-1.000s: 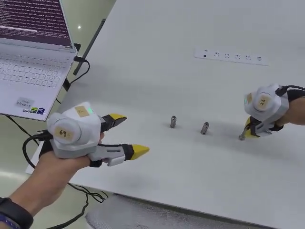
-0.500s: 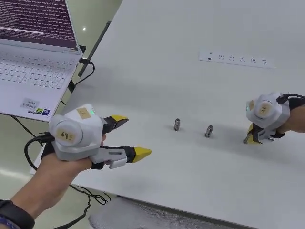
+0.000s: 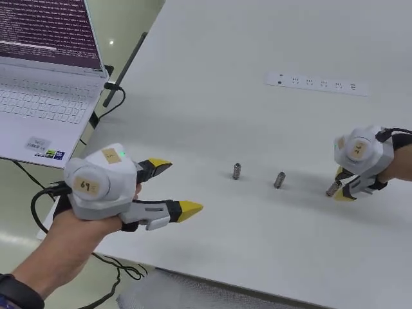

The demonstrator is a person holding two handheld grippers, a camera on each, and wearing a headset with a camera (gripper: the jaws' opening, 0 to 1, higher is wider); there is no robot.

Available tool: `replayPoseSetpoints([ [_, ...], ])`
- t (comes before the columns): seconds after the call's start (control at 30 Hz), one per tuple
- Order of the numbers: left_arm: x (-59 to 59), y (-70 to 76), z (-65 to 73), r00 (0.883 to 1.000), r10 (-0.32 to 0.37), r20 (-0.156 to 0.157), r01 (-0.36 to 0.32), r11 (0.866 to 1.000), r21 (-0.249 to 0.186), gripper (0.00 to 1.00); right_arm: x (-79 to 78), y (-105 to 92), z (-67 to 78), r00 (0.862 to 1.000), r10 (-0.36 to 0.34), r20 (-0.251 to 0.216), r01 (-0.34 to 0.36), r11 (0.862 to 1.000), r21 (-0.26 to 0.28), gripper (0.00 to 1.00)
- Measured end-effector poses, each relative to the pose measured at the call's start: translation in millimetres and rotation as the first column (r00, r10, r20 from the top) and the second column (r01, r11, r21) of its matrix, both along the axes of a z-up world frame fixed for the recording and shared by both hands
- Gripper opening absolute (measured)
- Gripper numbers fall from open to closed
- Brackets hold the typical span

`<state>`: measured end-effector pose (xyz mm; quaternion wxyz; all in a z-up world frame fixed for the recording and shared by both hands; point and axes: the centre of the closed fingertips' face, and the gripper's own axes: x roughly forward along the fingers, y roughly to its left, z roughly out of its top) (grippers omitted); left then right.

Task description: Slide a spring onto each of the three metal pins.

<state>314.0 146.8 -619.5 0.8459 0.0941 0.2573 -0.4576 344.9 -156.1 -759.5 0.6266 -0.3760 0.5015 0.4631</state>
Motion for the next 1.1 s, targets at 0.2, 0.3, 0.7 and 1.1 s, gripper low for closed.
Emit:
replayPoseSetpoints([
  [0.2, 1.3, -2.0, 2.5, 1.0, 0.001, 0.006, -0.001, 1.0, -0.003, 0.58, 3.6, -4.0, 11.1, 0.998, -0.046, 0.035, 0.045, 0.998, 0.032, 0.31],
  [0.3, 1.6, -2.2, 3.2, 1.0, 0.004, 0.006, -0.004, 1.0, -0.008, 0.58, 4.2, -5.0, 15.8, 0.995, -0.093, 0.047, 0.089, 0.994, 0.065, 0.33],
  [0.7, 0.3, -7.7, 6.5, 1.0, -0.001, 0.011, 0.001, 1.0, -0.008, 0.57, 0.6, -11.6, 19.8, 0.968, -0.241, 0.069, 0.225, 0.957, 0.18, 0.35],
  [1.1, 2.4, -7.3, 9.5, 1.0, 0.013, 0.012, -0.013, 1.0, -0.013, 0.58, -1.1, -13.7, 33.3, 0.91, -0.402, 0.098, 0.355, 0.881, 0.313, 0.37],
])
